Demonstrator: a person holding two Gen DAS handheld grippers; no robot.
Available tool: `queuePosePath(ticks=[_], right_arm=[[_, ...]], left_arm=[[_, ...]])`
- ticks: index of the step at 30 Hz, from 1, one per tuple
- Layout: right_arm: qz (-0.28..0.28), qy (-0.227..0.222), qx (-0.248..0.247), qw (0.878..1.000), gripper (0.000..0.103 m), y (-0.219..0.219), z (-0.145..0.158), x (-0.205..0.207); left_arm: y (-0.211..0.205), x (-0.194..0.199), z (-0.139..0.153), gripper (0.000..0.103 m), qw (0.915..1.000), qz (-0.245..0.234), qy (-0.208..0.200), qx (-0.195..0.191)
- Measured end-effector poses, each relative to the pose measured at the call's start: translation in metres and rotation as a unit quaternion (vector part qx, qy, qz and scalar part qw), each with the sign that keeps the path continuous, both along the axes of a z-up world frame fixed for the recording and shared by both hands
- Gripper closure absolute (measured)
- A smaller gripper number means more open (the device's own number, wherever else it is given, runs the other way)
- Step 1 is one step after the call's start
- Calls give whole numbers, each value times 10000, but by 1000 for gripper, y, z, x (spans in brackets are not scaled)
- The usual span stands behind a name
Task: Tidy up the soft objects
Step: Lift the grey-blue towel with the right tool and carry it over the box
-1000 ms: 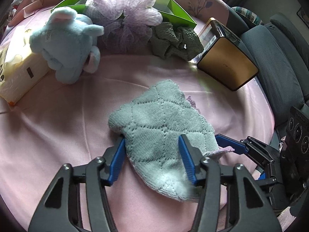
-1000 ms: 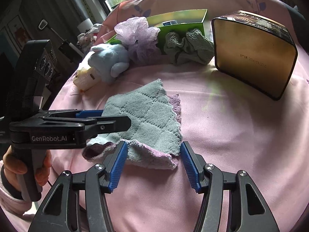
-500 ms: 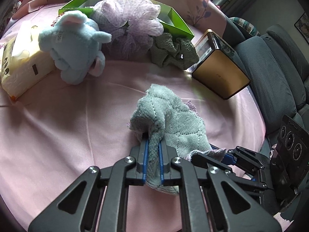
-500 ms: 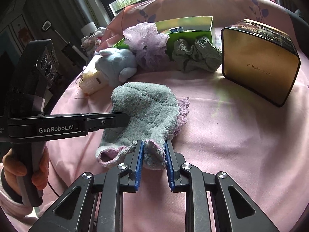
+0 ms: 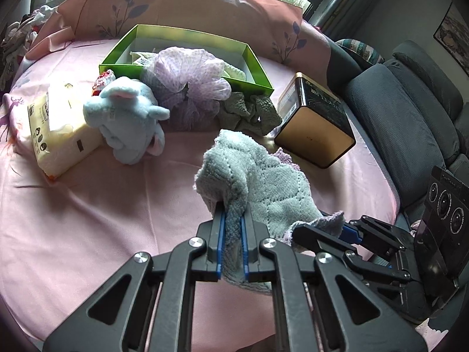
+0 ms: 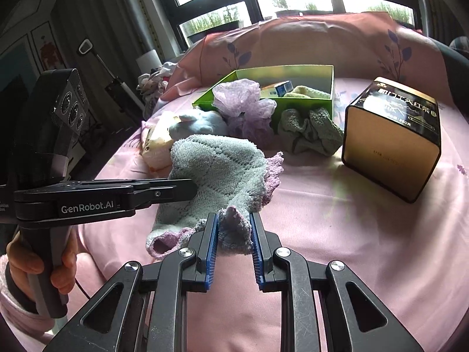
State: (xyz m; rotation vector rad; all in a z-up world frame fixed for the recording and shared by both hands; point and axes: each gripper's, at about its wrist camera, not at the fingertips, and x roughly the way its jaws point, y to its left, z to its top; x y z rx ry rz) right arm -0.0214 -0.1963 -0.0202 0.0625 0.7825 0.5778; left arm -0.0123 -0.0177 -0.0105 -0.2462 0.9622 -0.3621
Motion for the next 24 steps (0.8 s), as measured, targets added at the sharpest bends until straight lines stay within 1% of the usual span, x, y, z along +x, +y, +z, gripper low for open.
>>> queuePosePath(ticks=[11, 16, 24], right_arm=[[81, -247, 126, 9996, 80, 10, 26, 3], [117, -366, 110, 9992, 80, 15, 33, 5], [163, -458, 150, 9987, 80, 16, 38, 12]], left_arm=[[8, -5, 18, 96, 9997, 127, -176, 81], [10, -4, 24, 96, 9997, 147, -211, 23], [9, 2, 35, 96, 9993, 122, -343, 82]])
